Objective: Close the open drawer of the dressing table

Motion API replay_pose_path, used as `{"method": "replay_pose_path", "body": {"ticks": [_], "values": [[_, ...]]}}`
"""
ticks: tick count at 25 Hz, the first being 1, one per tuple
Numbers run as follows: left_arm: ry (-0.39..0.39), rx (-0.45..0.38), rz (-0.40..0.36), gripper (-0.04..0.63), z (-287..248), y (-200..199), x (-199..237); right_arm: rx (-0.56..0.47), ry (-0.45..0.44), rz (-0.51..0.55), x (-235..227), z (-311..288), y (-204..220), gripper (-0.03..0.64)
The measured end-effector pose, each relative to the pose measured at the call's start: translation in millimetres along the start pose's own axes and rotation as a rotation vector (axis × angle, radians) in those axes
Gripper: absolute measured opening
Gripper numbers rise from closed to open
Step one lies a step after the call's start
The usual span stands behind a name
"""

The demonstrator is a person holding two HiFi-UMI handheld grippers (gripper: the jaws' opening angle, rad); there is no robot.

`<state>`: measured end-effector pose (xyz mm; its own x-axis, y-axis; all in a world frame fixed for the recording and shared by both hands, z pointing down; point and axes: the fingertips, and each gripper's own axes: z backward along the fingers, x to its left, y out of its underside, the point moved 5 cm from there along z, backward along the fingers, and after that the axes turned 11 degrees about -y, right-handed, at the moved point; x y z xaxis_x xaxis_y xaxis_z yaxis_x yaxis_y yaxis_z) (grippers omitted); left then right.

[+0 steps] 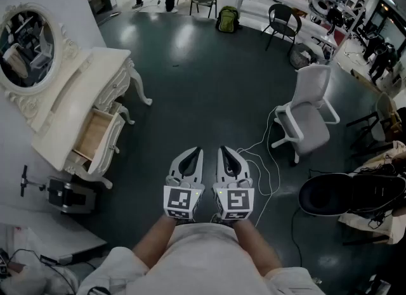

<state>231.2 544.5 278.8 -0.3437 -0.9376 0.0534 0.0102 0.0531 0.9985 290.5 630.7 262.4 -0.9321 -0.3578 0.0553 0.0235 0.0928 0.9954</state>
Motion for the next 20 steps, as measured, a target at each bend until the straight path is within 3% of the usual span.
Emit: {"method": "replay_pose_path", "body": {"ticks": [11, 20], "values": [[0.018, 0.027, -0.02, 0.008, 13.8, 12.4, 33.2, -0.038, 0.045, -0.041, 24.2, -14.6, 11.5, 0.015], [-0.037, 0.066, -0.01, 0.008, 5.0, 25.5, 75.8, 0.004, 0.004, -0.055, 31.4, -61.5, 21.7, 0.015]]}}
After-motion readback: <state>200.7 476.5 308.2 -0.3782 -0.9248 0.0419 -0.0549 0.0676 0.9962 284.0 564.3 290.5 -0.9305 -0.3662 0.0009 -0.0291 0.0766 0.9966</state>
